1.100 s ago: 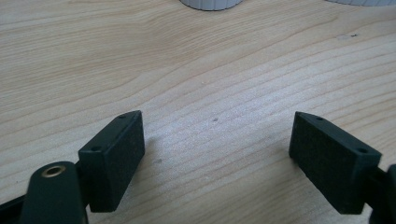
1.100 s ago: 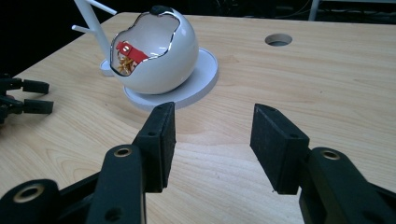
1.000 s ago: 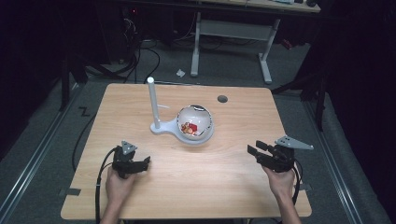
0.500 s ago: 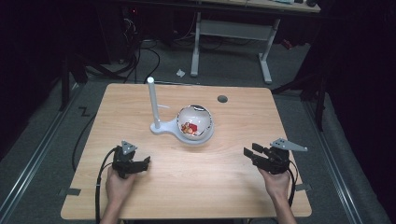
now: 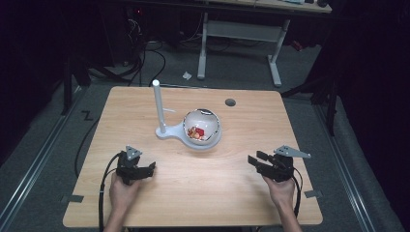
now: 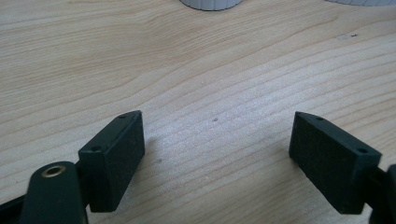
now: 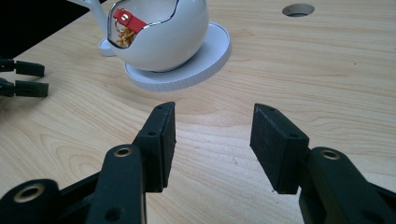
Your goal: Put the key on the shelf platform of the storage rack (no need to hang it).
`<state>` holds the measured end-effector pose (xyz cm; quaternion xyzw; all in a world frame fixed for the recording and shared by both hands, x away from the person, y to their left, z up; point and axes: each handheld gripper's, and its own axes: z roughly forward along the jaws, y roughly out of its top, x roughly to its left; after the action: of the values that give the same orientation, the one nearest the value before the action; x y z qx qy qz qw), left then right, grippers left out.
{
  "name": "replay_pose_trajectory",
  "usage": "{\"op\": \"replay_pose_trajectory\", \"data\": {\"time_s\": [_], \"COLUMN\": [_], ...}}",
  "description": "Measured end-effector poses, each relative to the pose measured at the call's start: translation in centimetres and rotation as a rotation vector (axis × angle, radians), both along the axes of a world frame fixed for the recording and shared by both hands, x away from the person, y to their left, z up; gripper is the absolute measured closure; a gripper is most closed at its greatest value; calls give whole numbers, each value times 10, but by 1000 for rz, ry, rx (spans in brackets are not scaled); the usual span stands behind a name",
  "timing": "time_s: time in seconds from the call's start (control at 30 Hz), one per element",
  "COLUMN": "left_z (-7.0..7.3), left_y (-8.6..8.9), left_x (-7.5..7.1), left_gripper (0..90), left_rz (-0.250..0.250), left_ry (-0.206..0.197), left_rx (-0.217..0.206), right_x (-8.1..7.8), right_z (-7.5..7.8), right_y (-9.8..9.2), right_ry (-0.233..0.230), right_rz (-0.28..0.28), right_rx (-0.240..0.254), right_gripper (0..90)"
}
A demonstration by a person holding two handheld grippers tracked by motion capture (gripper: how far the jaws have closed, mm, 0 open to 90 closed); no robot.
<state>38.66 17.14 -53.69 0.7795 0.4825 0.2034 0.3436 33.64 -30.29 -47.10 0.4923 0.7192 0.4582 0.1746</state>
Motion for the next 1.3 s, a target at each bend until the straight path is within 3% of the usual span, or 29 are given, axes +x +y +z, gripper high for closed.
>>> {"op": "replay_pose_trajectory", "data": {"time_s": [0.87,1.03,1.3], "left_z": [0,0,0], "left_y": [0,0,0], "left_x": [0,0,0], "left_gripper": [185,185,185], "left_rz": [0,0,0], "left_ry": [0,0,0], "left_rx": [0,0,1], "right_x": [11,13,16], "right_z": [-35,-42,-54], "right_y": [6,6,9], "right_ry": [71,76,96], "right_rz": [-23,-39,-68], "right_rx": [-25,-48,-125], "right_gripper": [502,485,446]}}
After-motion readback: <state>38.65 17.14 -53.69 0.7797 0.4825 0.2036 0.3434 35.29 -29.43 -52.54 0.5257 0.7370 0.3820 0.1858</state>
